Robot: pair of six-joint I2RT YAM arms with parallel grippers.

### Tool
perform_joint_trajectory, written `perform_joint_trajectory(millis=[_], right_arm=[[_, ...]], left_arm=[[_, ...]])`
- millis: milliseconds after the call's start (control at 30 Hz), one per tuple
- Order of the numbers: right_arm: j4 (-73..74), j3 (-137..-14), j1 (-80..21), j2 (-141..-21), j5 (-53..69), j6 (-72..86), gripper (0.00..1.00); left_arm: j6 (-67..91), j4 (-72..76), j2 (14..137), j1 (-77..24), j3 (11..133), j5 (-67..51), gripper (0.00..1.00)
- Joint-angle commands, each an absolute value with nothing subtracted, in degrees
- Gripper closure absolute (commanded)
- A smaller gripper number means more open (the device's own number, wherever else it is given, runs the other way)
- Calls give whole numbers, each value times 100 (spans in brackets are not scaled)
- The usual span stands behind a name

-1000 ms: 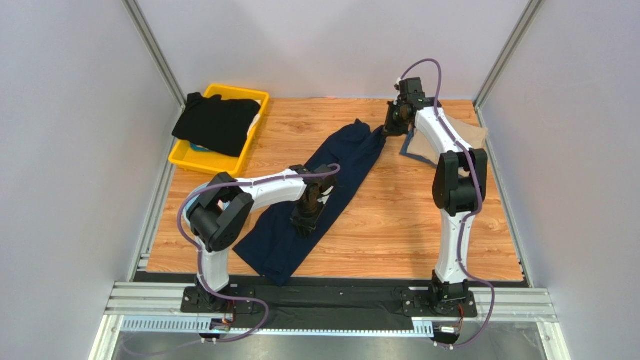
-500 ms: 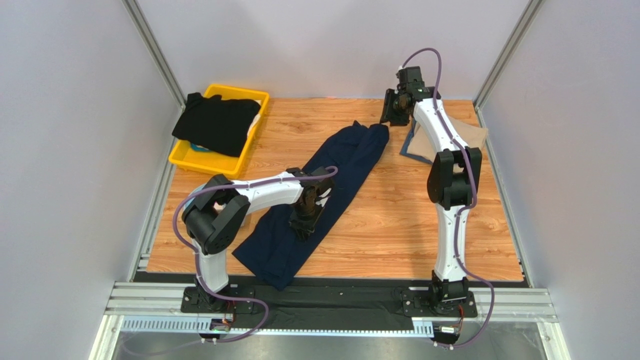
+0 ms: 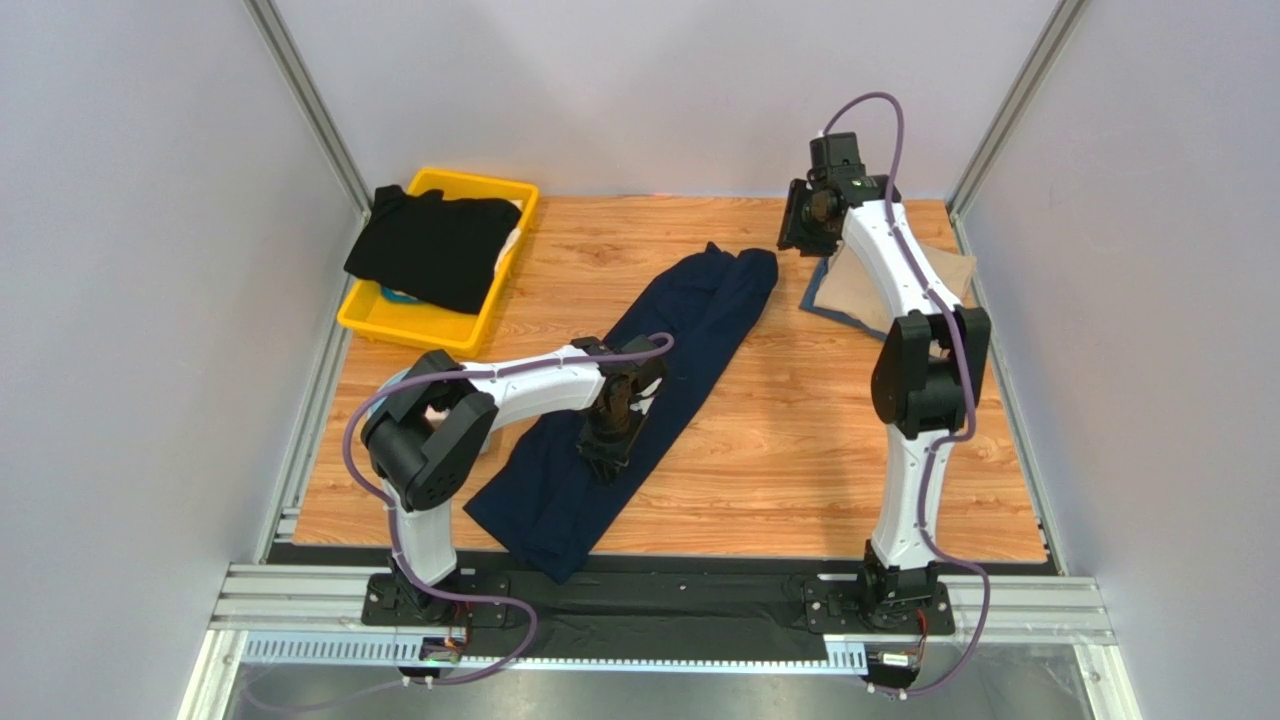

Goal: Fold and stack the t-shirts

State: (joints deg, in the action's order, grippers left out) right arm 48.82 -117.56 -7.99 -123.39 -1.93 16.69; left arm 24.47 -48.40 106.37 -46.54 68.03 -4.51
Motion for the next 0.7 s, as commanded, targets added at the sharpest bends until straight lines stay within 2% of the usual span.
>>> perform_joint_trajectory(millis=[0, 400, 667], right_arm=[[4430, -11286, -975, -11470, 500, 1863, 57], [4246, -10267, -1248, -12190, 405, 1943, 61], [4561, -10493, -1222, -12805, 9, 1977, 61]], left_arm=[[2558, -4966, 10706, -4711, 6609, -132, 71], [2628, -5010, 10635, -4702, 6741, -44, 71], [2646, -4939, 10731, -4702, 6671, -88, 71]])
